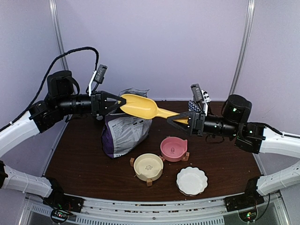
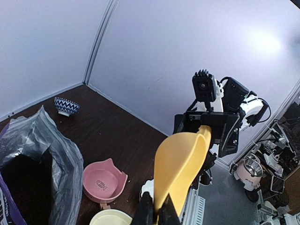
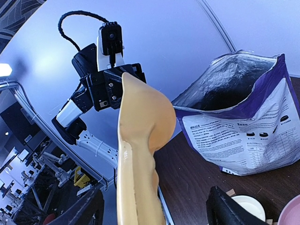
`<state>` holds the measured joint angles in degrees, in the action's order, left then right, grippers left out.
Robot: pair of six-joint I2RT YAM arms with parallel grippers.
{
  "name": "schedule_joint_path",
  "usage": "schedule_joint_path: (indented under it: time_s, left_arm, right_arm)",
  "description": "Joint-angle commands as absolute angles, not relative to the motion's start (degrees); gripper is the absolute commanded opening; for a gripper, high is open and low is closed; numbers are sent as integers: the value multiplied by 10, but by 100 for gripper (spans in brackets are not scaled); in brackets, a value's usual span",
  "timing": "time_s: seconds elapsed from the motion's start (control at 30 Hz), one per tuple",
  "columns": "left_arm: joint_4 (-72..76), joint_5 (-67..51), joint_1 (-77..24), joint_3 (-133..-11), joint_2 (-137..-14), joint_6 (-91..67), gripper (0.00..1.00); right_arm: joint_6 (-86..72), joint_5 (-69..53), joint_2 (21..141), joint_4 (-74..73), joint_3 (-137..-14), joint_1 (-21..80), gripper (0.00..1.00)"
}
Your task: Serve the pet food
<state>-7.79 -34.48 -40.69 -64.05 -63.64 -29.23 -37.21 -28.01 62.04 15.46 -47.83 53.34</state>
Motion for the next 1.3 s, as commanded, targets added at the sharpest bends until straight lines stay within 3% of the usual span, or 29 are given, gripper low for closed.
schedule_joint_path:
  time_s: [0.0, 0.1, 0.5, 0.77, 1.0, 1.03, 1.2, 1.27]
  left_arm:
    - [-47, -332, -403, -637, -623, -294, 0]
    - [-47, -330, -403, -638, -626, -295, 0]
    - [-47, -327, -403, -639, -630, -304, 0]
    - [-44, -333, -403, -639, -636, -309, 0]
    - [-46, -337, -402, -640, -641, -310, 0]
    - [-48, -336, -400, -642, -641, -309, 4]
    - [-116, -308, -374, -678, -635, -287, 51]
    - [-175, -273, -361, -714, -638, -250, 64]
  right_arm:
    - [-373, -263, 604, 183, -476, 535, 75]
    - [-373, -265, 602, 188, -474, 535, 67]
    - [-380, -269, 594, 215, -463, 535, 55]
    - [-381, -270, 596, 220, -462, 535, 39]
    - [-383, -268, 598, 237, -454, 536, 18]
    - [-382, -263, 598, 238, -453, 536, 15]
    - [-359, -215, 584, 207, -458, 536, 7]
    - [-337, -194, 572, 176, -469, 536, 6]
